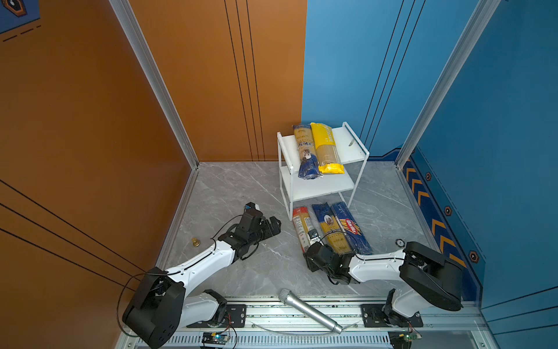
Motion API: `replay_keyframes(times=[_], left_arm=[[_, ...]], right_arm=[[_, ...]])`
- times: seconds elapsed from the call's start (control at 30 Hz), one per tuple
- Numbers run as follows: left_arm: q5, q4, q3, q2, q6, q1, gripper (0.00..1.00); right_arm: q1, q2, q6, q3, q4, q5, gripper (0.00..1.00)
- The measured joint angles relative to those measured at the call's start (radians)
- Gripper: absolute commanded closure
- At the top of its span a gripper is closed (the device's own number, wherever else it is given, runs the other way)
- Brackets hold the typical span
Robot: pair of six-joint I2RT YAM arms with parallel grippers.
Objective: Arrange pasta packages on shelves
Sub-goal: Pick up the pasta bag from the center of the table.
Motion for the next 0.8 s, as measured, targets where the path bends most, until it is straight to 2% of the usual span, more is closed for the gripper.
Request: replay_keyframes(times=[0.27,0.47,0.63,0.8], left_arm=[[0.0,-0.003,0.0,0.0,0.0,0.0,0.02],[0.0,-0.003,0.0,0.0,0.0,0.0,0.02],[0.0,-0.003,0.0,0.0,0.001,0.0,0.02],[0.0,-0.003,0.0,0.0,0.001,0.0,0.02]], right_arm=[[-0.009,-0.001,0.011,-0.001,0.007,-0.007,0.64],[-0.048,-0.05,0.01,-0.027,-0.002,-0.074,0.73],[-0.113,-0.161,0.003,-0.068,-0.086,-0.18,0.78],[-0.179,-0.278,-0.021,-0.078,-0.219,-0.282,1.0]])
